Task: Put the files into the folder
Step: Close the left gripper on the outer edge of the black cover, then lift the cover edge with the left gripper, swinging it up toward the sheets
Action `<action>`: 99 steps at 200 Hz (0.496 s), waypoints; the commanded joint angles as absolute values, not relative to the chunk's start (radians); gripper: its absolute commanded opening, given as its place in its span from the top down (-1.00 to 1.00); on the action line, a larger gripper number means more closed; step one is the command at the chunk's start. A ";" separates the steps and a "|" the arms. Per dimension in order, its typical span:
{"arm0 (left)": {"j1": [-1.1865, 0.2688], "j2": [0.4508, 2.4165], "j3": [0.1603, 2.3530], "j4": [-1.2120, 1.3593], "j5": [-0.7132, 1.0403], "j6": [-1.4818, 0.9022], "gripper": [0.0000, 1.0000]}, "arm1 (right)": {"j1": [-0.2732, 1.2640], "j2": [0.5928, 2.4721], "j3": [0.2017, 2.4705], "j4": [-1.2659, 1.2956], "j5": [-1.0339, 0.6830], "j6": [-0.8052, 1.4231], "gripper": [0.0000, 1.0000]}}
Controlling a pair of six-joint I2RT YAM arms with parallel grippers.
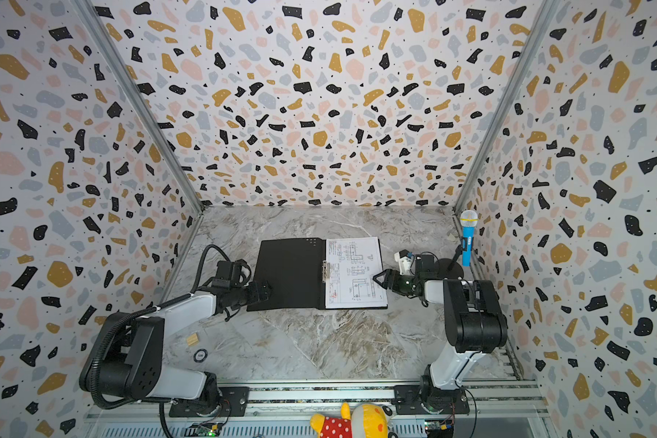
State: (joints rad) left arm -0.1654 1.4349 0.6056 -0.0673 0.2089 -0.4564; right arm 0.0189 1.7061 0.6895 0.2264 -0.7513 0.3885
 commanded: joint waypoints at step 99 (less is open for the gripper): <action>-0.198 1.342 0.439 0.480 0.522 -0.848 -0.99 | 0.049 1.780 0.660 0.082 -0.750 0.395 -0.39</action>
State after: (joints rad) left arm -0.1638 1.3766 0.4526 0.2489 0.2974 -0.6933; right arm 0.0189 1.7187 0.6922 0.2417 -0.7483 0.3862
